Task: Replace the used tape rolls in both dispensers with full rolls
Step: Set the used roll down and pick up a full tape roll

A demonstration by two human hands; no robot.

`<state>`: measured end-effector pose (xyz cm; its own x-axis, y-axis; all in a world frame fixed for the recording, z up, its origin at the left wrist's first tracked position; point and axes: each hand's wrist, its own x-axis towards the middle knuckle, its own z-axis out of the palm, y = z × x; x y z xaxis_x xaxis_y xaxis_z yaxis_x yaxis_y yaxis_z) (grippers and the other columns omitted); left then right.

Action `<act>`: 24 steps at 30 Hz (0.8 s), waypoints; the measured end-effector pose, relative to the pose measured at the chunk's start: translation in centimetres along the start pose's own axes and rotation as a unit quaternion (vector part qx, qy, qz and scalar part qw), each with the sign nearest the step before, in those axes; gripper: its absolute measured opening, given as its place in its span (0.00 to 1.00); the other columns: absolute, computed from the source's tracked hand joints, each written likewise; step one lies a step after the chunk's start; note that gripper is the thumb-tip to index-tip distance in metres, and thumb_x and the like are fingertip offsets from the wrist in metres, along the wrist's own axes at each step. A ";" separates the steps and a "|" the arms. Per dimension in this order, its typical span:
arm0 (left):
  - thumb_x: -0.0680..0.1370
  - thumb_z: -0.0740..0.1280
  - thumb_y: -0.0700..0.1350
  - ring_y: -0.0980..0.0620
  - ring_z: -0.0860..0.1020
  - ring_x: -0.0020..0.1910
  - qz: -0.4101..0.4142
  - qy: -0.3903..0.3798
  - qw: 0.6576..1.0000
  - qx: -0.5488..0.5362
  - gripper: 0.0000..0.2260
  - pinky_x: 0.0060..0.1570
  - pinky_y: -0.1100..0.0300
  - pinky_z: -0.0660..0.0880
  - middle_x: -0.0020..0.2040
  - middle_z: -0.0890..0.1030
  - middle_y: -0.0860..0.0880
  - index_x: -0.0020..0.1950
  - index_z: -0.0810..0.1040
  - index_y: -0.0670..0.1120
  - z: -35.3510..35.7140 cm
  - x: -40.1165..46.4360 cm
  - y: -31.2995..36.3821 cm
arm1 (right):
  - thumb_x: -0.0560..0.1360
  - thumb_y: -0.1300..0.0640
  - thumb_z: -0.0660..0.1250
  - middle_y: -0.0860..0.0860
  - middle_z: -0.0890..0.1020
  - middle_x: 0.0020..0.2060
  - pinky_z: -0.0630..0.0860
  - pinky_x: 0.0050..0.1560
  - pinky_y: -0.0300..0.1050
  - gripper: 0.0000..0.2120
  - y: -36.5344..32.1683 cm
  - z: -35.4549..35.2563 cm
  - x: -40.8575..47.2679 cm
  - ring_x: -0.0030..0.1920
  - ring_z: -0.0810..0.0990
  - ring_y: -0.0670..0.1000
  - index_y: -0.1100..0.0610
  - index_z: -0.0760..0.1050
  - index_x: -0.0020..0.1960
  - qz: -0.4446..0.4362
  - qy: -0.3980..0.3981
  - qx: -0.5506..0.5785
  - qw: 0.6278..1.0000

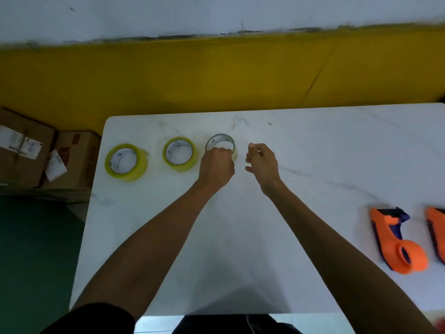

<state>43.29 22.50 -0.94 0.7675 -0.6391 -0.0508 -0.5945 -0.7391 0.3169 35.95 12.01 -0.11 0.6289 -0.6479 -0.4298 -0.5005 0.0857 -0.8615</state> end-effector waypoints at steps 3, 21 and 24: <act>0.77 0.62 0.39 0.43 0.82 0.49 -0.002 -0.021 1.000 0.011 0.10 0.47 0.55 0.77 0.49 0.85 0.42 0.51 0.83 0.41 1.8 1.2 0.5 | 0.80 0.45 0.56 0.56 0.81 0.48 0.82 0.53 0.52 0.16 0.5 0.0 1.6 0.51 0.81 0.56 0.56 0.74 0.53 0.006 -0.002 0.015 1.000; 0.76 0.64 0.41 0.38 0.78 0.57 -0.022 0.038 0.999 -0.026 0.17 0.51 0.48 0.77 0.59 0.80 0.37 0.63 0.76 0.37 1.7 1.8 0.2 | 0.80 0.40 0.53 0.56 0.81 0.52 0.78 0.51 0.46 0.24 2.9 0.9 3.2 0.54 0.80 0.54 0.55 0.78 0.58 0.056 -0.027 0.094 0.994; 0.72 0.64 0.39 0.36 0.80 0.49 -0.082 0.099 0.992 -0.008 0.15 0.45 0.47 0.77 0.50 0.81 0.36 0.57 0.79 0.36 0.5 1.7 -2.7 | 0.80 0.39 0.53 0.56 0.82 0.48 0.80 0.49 0.47 0.24 3.3 1.6 3.2 0.50 0.81 0.54 0.57 0.78 0.52 0.078 -0.010 0.111 0.991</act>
<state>46.08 23.29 -2.31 0.8864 -0.4552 0.0845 -0.4555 -0.8246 0.3354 37.31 11.44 -4.79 0.5676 -0.5980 -0.5659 -0.4508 0.3495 -0.8214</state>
